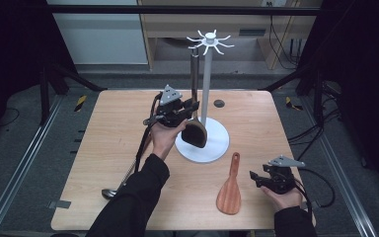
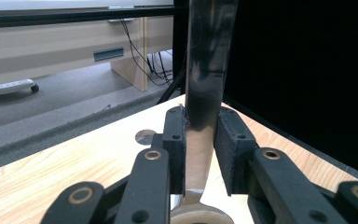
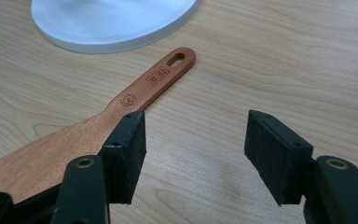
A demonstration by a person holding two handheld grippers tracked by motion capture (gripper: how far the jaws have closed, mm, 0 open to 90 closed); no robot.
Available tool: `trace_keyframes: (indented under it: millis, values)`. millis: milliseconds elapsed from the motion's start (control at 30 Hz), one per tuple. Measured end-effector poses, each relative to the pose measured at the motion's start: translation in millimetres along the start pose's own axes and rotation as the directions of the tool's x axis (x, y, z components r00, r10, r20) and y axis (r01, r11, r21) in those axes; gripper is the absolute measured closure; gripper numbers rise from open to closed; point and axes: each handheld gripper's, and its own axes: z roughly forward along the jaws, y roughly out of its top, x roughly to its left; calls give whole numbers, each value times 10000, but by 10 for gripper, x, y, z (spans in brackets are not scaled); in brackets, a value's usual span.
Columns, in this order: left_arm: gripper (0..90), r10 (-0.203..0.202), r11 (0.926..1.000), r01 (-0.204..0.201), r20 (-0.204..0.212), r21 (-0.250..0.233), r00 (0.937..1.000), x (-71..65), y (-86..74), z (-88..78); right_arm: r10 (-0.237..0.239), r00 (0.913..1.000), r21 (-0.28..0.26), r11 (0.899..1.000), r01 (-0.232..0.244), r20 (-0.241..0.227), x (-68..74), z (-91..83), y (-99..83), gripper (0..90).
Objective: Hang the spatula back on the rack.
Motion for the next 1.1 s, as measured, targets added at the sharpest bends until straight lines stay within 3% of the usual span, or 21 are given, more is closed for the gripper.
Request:
trace_keyframes:
  millis: [667,900,1100]
  values:
    - [681,-70,9994,78,-254,346,9997,53,27,-34,-29,10000,-51,10000,29,22,3,-2,4,385]
    - [616,-52,9987,63,-216,509,9998,73,13,-177,-9,10000,-32,10000,9,19,5,-8,7,390]
    - [570,233,9969,-220,-163,753,9996,134,-44,-417,-76,10000,-112,9999,76,61,10,-19,14,397]
